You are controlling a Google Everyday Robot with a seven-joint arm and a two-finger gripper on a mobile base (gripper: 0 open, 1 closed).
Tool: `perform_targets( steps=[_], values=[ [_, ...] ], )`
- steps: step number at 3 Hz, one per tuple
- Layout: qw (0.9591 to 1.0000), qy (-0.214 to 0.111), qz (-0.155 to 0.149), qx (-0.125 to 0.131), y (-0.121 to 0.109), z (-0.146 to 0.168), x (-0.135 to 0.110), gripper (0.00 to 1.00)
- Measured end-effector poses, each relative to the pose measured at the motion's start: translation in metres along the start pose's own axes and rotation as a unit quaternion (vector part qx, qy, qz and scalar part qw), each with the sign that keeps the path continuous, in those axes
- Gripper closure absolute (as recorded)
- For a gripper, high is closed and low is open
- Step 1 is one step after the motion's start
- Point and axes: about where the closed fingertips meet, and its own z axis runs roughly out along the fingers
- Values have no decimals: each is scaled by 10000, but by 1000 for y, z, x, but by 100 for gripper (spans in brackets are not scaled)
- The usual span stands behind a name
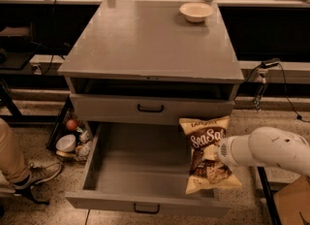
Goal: Pick brown chip bag from middle drawer and place on counter
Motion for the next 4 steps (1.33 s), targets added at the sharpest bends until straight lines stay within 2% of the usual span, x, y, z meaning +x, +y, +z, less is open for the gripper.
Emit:
perform_targets(
  steps=[1, 2, 3, 4],
  values=[
    [9996, -198, 6, -187, 2, -10, -6, 100],
    [9957, -699, -16, -604, 14, -41, -35, 100],
    [9825, -1425, -340, -1154, 38, -105, -72, 100],
    [9634, -2126, -936, -1339, 62, -168, -86, 100]
  ],
)
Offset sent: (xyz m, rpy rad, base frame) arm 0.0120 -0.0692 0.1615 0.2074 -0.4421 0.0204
